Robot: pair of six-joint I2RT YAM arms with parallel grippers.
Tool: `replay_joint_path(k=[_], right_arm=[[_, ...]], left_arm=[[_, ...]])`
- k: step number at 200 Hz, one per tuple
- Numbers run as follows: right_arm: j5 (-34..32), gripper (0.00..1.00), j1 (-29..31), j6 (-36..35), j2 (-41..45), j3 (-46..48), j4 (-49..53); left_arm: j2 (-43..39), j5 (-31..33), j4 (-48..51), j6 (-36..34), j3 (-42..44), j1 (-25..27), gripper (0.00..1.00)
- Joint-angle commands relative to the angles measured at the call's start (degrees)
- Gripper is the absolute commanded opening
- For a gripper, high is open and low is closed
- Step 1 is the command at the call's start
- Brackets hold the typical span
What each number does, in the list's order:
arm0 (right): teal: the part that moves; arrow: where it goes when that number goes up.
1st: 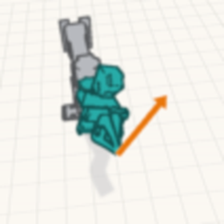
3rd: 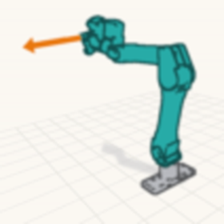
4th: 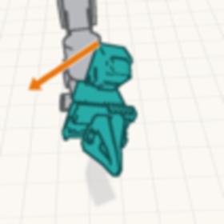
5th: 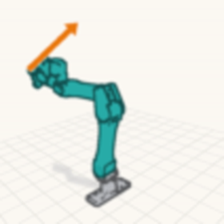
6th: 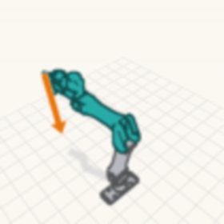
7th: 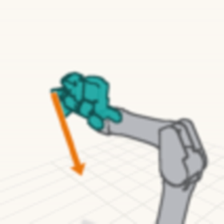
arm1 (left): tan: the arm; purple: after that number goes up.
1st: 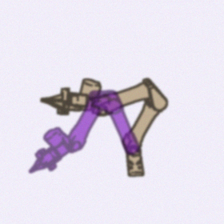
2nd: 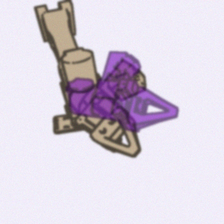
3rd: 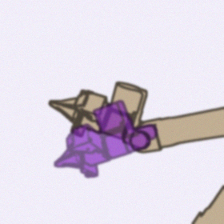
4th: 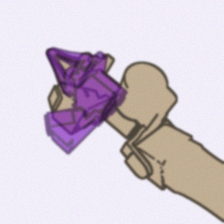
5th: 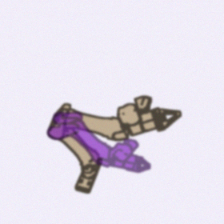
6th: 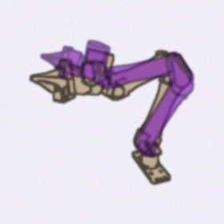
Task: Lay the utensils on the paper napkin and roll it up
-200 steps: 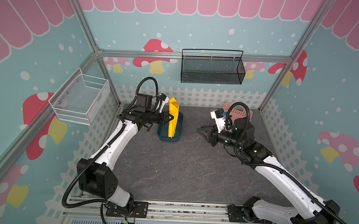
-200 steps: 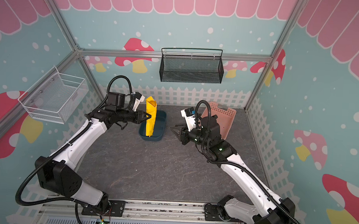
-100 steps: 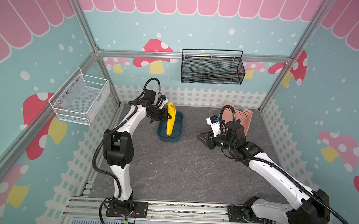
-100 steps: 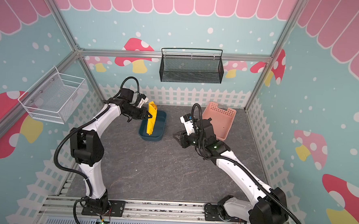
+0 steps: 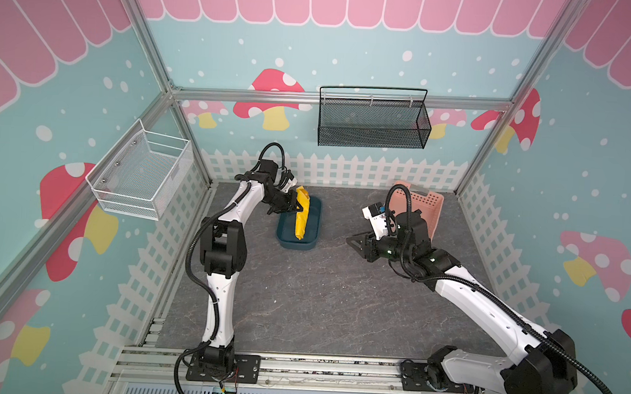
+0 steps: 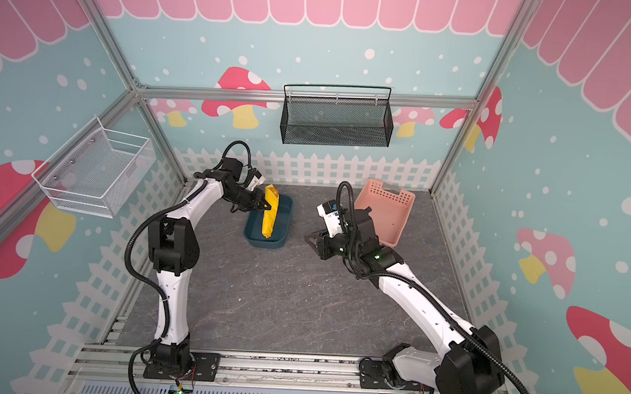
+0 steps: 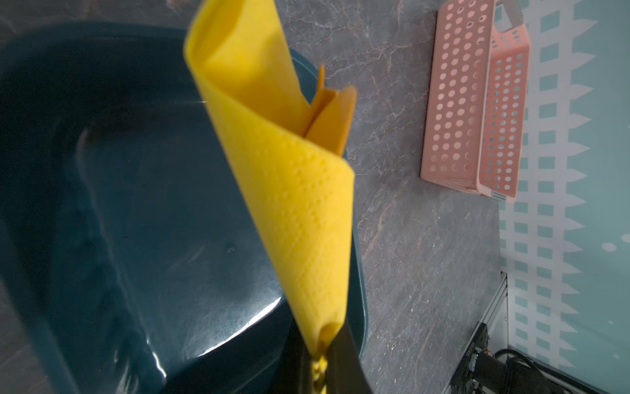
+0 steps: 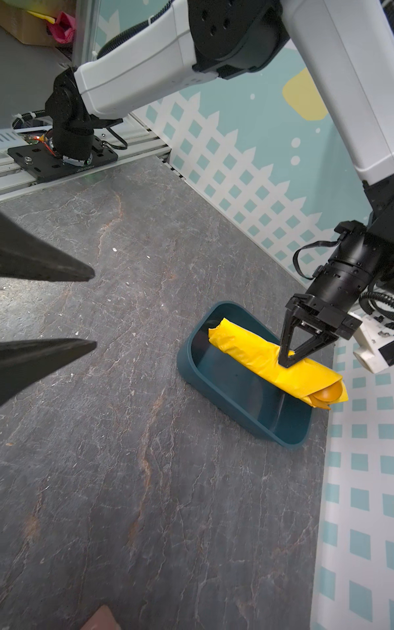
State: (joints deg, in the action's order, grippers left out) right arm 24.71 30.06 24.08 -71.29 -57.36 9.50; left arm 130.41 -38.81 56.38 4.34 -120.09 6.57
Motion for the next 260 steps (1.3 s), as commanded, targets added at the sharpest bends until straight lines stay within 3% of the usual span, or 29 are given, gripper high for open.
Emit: replay_joint_path(k=[1,49,91,117,154,194,260], right_arm=[[2.7,0.30,-2.3,1.4,-1.5,0.7,-0.9],[14.7,0.36,-6.7,10.3,-5.1,1.8,-19.6],[24.3,0.51,-9.3,23.1,-11.6,3.8,-42.1],[27.8,0.52,-10.5,31.0,-15.7,4.2,-55.3],[31.0,0.52,-10.7,35.6,-19.8,1.5,-63.9],[34.6,0.52,-10.7,47.7,-23.7,0.3,-77.1],[33.7,0.42,-10.7,50.3,-25.6,-0.3,-78.7]], left_arm=[[-2.8,-3.1,1.1,-0.8,-2.0,0.9,0.00],[-10.5,-9.1,-1.7,-0.3,3.4,3.7,0.00],[-19.0,-17.0,-14.3,7.7,13.4,6.5,0.00],[-23.4,-20.8,-22.5,13.2,18.2,8.1,0.00],[-28.2,-25.3,-35.6,22.4,24.5,9.9,0.00],[-31.0,-27.1,-44.8,28.7,28.6,11.1,0.00],[-31.3,-27.7,-48.7,31.3,30.4,12.2,0.00]])
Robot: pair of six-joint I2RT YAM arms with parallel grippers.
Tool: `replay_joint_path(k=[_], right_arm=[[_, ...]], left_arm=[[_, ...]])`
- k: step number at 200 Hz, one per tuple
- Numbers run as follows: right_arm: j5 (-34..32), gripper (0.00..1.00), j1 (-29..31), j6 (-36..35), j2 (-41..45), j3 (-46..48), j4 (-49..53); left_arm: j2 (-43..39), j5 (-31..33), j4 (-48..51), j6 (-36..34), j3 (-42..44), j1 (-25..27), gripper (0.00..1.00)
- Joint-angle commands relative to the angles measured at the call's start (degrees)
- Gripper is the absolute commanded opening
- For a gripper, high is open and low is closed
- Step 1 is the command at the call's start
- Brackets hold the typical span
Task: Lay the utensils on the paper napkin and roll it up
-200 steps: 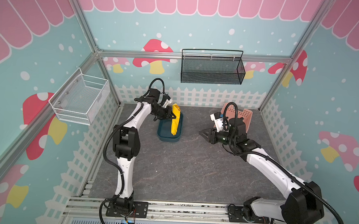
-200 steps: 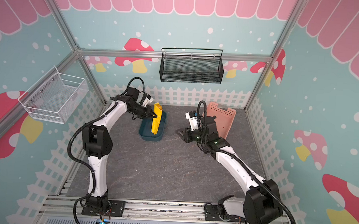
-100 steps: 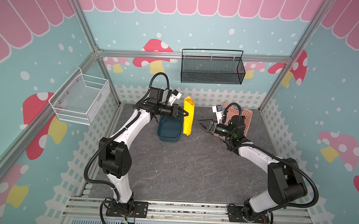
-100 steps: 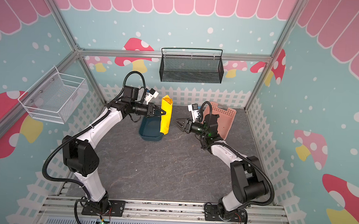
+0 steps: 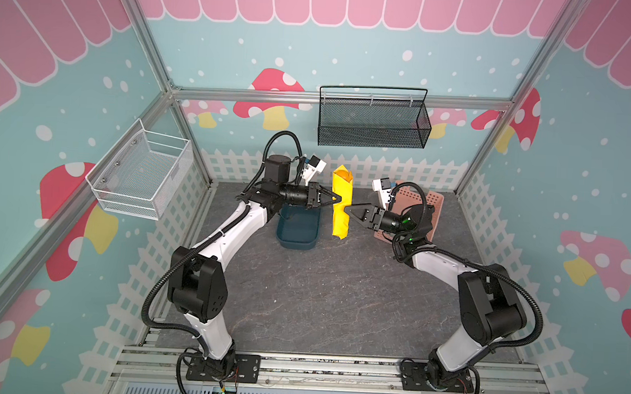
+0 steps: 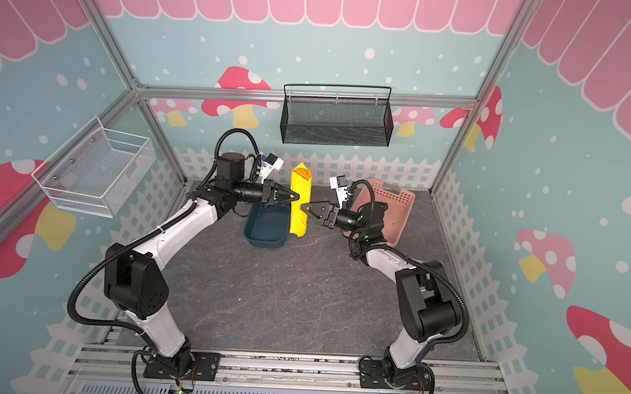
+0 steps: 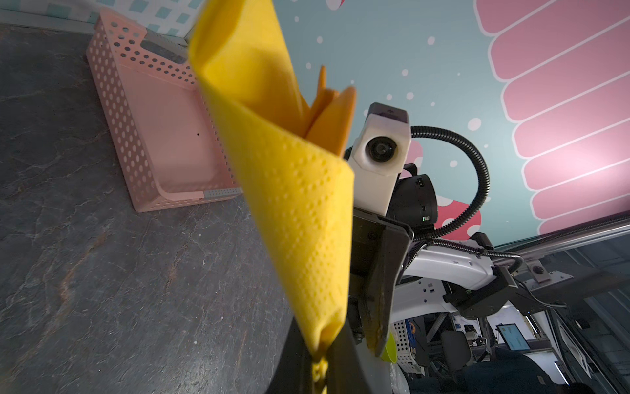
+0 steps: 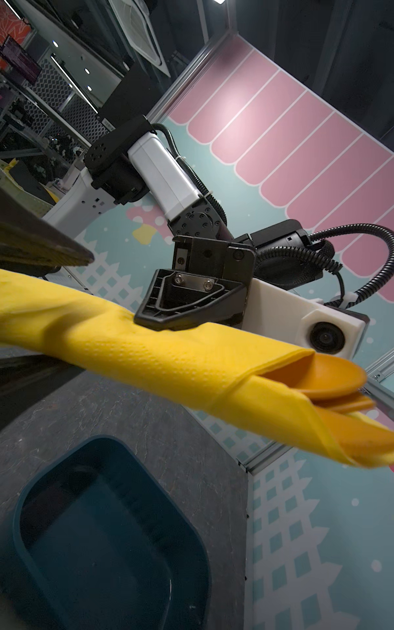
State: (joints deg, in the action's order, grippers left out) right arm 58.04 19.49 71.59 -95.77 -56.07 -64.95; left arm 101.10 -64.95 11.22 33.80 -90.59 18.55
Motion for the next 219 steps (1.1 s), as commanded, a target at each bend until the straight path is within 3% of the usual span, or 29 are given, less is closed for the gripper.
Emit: replay_joint_path(k=[1,156,194,219], right_arm=[[0.3,0.42,-0.1,2.9,-1.2,-1.6,-4.2],[-0.8,0.20,-1.8,5.7,-3.0,-3.3,-4.8],[-0.7,0.19,-1.9,6.0,-3.1,-3.2,-4.9],[-0.8,0.10,-2.0,5.9,-2.9,-3.2,-4.8]], left_arm=[[-2.0,-1.6,-3.5,1.9,1.0,0.3,0.00],[-2.1,-1.5,-1.4,-0.4,1.5,0.2,0.00],[-2.4,-1.2,-0.1,-1.4,1.3,-0.1,0.00],[-2.4,-0.9,0.4,-1.6,1.2,-0.2,0.00]])
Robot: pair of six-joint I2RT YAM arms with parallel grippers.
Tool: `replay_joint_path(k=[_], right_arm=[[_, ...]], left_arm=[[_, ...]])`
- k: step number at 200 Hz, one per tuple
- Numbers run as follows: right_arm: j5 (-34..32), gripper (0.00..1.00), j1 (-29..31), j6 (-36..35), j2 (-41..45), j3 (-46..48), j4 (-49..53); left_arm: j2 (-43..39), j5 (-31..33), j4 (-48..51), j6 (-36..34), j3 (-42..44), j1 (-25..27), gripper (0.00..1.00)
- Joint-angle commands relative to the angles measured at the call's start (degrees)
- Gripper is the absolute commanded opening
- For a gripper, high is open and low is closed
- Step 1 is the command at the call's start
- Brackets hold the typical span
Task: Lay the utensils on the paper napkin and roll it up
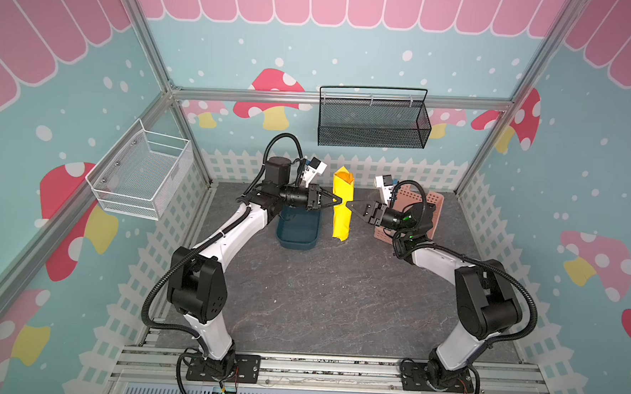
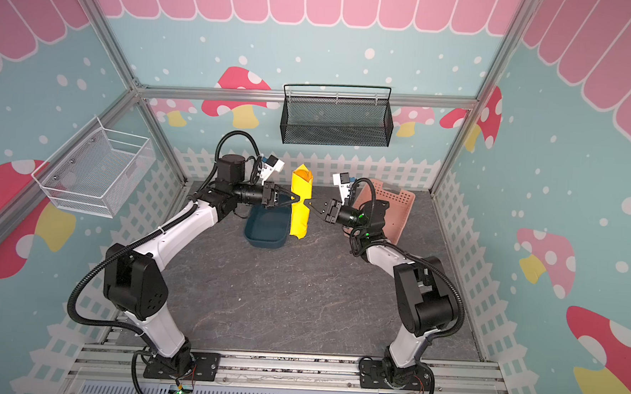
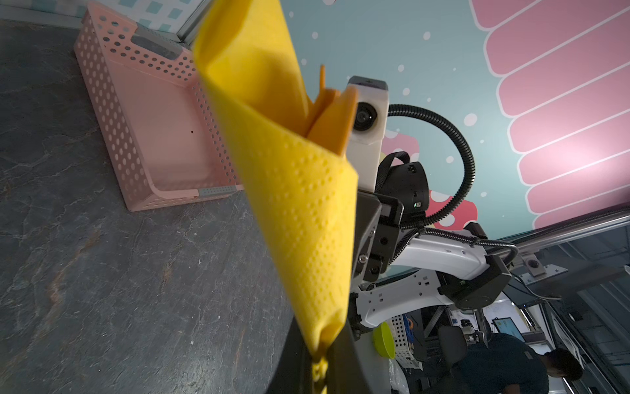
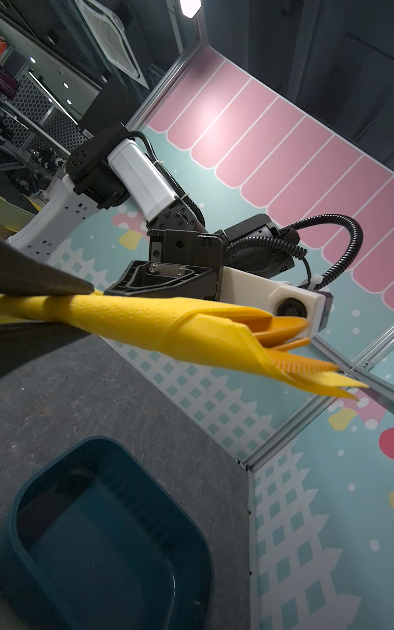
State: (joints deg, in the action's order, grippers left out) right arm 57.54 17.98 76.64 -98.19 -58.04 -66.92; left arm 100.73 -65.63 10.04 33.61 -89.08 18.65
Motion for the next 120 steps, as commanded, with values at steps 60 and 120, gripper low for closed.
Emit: replay_joint_path(k=[60,120], right_arm=[[-0.4,0.00,-1.1,-0.4,0.2,-1.3,-1.4],[0.8,0.00,-4.2,-5.8,2.2,-1.1,6.1]], left_arm=[[-3.0,1.9,1.9,-1.5,-0.2,-0.9,0.19],[-6.9,4.0,5.6,-3.6,2.4,-5.4,0.27]])
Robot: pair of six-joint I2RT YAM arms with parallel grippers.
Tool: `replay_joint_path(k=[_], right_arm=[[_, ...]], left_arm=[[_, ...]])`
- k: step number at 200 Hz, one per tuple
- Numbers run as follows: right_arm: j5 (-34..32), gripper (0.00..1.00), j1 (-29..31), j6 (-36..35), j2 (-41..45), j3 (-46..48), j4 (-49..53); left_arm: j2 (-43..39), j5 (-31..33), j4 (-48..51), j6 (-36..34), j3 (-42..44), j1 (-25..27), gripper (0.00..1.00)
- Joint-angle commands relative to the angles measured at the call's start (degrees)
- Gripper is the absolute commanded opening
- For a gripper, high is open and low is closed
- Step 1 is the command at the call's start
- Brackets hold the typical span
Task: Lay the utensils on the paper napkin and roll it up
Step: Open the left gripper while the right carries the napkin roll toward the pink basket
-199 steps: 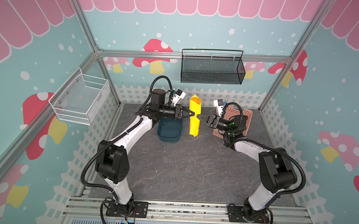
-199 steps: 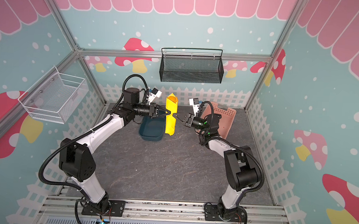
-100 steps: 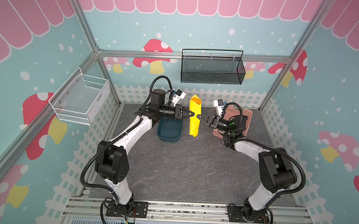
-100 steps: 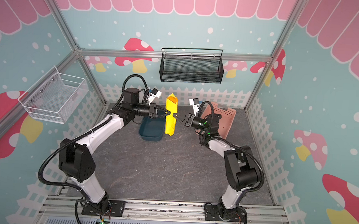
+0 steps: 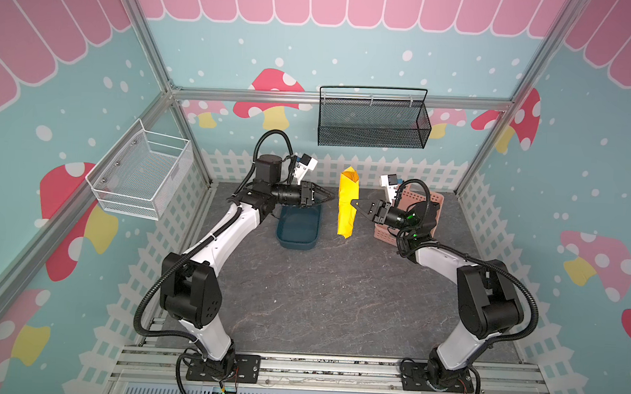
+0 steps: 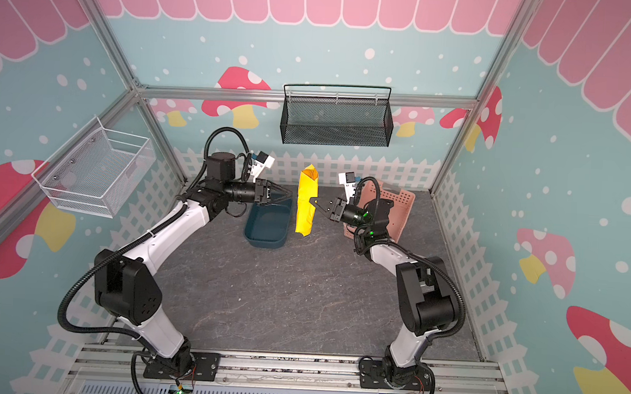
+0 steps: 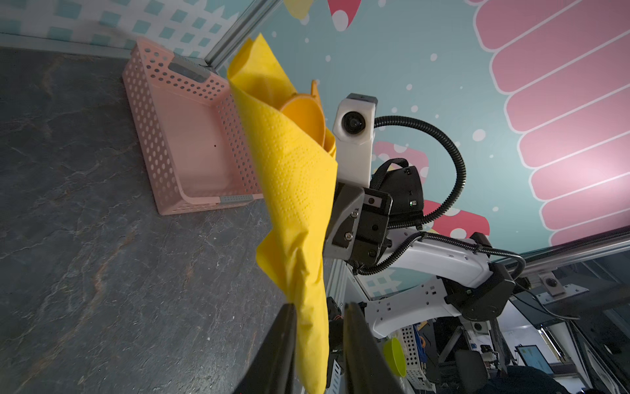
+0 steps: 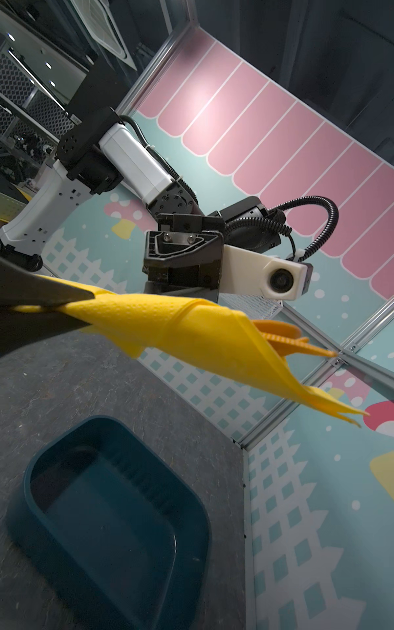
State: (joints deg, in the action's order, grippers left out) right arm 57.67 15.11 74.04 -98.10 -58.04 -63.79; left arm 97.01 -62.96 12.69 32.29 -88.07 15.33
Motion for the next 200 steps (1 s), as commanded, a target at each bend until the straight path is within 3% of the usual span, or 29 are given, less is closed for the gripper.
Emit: replay_joint_path(k=[1,42,108,162,200], right_arm=[[0.7,0.00,-1.4,-3.3,2.1,-1.1,3.3],[0.4,0.00,-5.7,-13.9,3.3,-2.6,18.0],[-2.4,0.00,-14.4,-30.0,0.2,-9.8,39.8],[-5.8,0.00,-21.1,-36.6,-8.4,-17.1,49.8],[-6.7,0.00,-23.6,-36.7,-16.4,-22.7,52.2]], left_arm=[[-3.4,1.3,3.0,-2.3,1.5,-2.2,0.27],[-7.2,2.2,11.8,-8.6,3.7,-5.6,0.27],[-10.5,9.6,33.9,-27.0,4.5,-8.6,0.27],[-10.0,19.3,34.7,-30.9,8.9,-10.4,0.26],[-9.9,23.0,34.5,-31.7,10.8,-10.5,0.28]])
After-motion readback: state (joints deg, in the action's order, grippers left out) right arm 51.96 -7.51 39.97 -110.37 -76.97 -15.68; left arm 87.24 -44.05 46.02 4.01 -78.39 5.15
